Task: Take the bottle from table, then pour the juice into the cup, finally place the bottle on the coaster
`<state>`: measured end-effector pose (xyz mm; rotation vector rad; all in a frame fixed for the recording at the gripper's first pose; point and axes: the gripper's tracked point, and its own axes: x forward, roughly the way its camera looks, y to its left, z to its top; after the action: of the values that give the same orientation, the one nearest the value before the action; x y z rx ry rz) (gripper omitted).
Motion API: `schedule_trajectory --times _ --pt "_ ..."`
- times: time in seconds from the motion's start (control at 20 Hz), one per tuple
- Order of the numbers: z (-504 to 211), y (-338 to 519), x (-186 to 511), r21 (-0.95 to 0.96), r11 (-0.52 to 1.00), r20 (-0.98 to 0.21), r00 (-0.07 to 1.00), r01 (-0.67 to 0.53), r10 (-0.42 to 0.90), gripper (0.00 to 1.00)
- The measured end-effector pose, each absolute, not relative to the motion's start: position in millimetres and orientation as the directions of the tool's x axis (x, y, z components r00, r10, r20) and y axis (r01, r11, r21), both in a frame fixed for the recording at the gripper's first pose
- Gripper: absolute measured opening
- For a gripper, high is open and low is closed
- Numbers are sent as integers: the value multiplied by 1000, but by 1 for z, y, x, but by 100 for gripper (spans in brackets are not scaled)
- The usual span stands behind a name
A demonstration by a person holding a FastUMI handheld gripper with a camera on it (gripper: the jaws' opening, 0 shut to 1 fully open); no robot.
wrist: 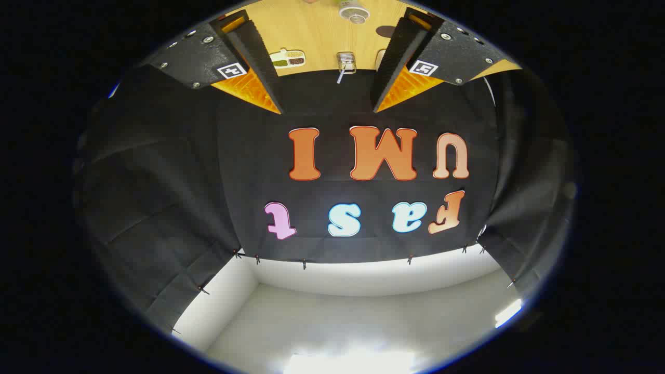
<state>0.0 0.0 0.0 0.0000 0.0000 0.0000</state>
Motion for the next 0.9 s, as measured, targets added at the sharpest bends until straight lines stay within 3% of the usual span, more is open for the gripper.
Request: schedule_trajectory --times 0.9 --pt "12 18 -6 -9 1000 21 1000 4 -4 97"
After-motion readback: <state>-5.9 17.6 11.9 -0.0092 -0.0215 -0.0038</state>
